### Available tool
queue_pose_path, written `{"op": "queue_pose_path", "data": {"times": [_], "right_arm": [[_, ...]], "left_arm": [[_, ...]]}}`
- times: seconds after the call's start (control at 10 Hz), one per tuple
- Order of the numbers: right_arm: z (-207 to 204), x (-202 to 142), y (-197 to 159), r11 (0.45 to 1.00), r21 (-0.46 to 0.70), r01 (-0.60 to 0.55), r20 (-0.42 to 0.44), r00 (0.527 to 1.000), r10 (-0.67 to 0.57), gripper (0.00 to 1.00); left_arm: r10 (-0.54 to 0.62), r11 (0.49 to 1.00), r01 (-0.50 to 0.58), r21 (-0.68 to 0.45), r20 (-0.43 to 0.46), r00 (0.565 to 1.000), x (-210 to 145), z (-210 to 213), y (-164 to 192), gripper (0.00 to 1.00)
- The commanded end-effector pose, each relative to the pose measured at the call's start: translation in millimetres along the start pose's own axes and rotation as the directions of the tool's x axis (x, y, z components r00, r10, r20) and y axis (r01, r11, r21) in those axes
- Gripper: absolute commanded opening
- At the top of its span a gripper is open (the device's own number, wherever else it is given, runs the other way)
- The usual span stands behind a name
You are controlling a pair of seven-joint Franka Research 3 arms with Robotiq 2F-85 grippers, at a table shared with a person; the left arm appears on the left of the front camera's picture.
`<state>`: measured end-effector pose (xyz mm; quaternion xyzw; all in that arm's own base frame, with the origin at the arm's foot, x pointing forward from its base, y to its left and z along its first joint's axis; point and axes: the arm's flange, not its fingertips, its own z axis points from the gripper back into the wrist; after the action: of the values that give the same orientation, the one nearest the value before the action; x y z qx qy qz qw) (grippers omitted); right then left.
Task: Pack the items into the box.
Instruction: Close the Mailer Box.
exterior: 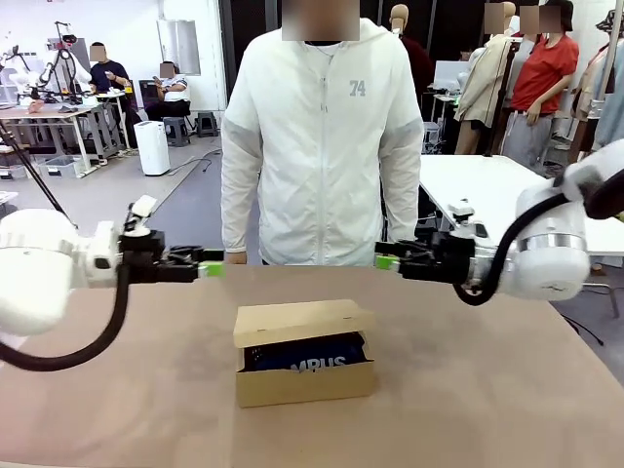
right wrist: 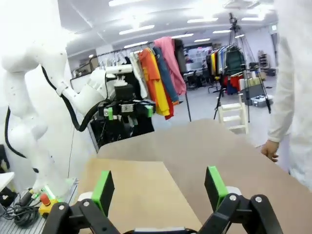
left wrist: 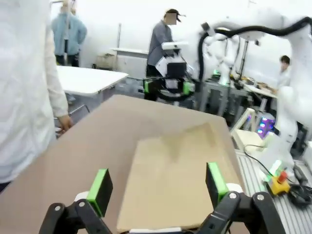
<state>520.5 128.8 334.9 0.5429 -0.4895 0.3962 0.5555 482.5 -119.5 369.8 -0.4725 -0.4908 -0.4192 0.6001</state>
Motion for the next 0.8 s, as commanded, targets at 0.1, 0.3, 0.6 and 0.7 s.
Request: {"op": "queue_pose_path", "data": {"times": [0.1,0.3,0.6,0.7], "right_arm": [[-62.2,1.9,-12.0,0.994,0.087,-0.066,-0.228,0.97,0.084,1.0],[-76.3,-9.5,-15.6,0.992,0.061,-0.112,-0.38,0.916,0.127,1.0],[-84.8,-27.6,-10.1,0.987,0.09,-0.132,-0.51,0.845,0.159,1.0],[-85.9,-31.7,-3.2,0.983,0.11,-0.144,-0.53,0.828,0.181,1.0]], "left_arm": [[-0.076,0.995,0.068,-0.067,-0.135,0.988,-1.8,-53.4,13.0,1.0],[-0.131,0.981,0.093,-0.172,-0.229,0.964,-16.2,-67.0,14.5,1.0],[-0.155,0.959,0.095,-0.268,-0.213,0.965,-45.7,-72.5,3.8,1.0],[-0.161,0.955,0.097,-0.281,-0.216,0.963,-53.5,-73.8,-3.4,1.0]]}}
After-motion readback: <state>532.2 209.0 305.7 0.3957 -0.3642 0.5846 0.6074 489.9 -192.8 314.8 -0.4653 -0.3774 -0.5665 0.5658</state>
